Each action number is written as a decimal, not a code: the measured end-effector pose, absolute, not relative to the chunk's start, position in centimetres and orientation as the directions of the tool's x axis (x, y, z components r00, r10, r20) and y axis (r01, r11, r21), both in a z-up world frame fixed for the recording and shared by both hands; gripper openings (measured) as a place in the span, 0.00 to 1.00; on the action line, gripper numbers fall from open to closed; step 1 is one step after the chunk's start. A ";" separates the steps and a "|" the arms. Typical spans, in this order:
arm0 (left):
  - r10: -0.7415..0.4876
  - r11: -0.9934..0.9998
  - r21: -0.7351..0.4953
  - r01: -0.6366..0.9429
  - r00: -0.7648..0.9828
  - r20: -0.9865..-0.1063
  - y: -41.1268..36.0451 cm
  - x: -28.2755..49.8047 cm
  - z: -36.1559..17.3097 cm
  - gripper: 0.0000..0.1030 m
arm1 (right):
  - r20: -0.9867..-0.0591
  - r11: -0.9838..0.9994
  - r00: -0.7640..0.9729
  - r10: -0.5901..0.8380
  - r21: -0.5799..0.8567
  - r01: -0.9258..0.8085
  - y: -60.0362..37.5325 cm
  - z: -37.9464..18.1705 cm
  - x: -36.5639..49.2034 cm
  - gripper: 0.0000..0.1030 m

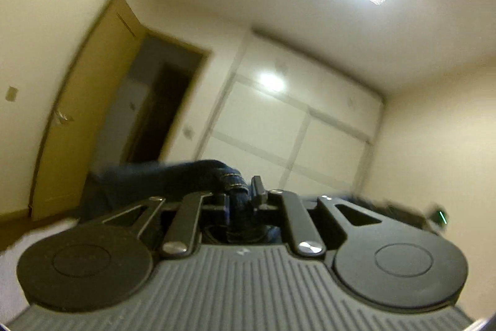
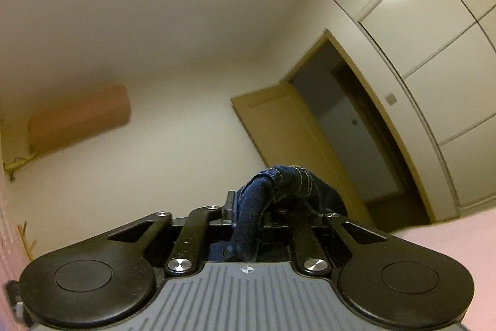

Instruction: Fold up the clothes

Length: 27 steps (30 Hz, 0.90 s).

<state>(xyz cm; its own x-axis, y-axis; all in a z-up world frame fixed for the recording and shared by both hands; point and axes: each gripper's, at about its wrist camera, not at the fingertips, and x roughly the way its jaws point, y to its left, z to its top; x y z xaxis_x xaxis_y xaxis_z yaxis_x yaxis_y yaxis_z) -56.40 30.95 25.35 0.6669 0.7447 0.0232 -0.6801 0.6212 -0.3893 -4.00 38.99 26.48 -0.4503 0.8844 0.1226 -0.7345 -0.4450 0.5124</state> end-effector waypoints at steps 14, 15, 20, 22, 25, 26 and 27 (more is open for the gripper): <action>0.179 0.199 -0.511 -0.836 0.544 -0.820 14.8 -37.0 -8.6 0.22 | -0.662 0.480 -0.074 0.746 0.611 -0.629 15.5 -6.8 21.2 0.47; 0.198 0.210 -0.467 -0.859 0.505 -0.840 14.6 -37.1 -8.8 0.22 | -0.697 0.519 -0.052 0.715 0.579 -0.628 13.4 -8.4 21.5 0.47; 0.336 0.301 -0.276 -0.913 0.372 -0.865 15.8 -37.3 -7.6 0.29 | -0.809 0.615 -0.029 0.587 0.468 -0.634 8.1 -14.3 19.6 0.47; 0.355 0.305 -0.282 -0.910 0.383 -0.853 17.5 -38.5 -7.0 0.30 | -0.826 0.630 -0.052 0.561 0.466 -0.621 7.2 -16.2 17.7 0.47; 0.368 0.316 -0.302 -0.899 0.410 -0.835 20.8 -39.5 -6.6 0.31 | -0.825 0.658 -0.101 0.556 0.511 -0.553 6.8 -18.8 15.1 0.47; 0.368 0.324 -0.307 -0.895 0.418 -0.831 22.8 -39.8 -6.3 0.32 | -0.818 0.668 -0.120 0.562 0.535 -0.517 6.5 -19.1 13.7 0.47; 0.366 0.335 -0.309 -0.890 0.425 -0.828 24.6 -40.2 -6.3 0.33 | -0.811 0.678 -0.138 0.569 0.557 -0.480 6.2 -19.5 12.3 0.48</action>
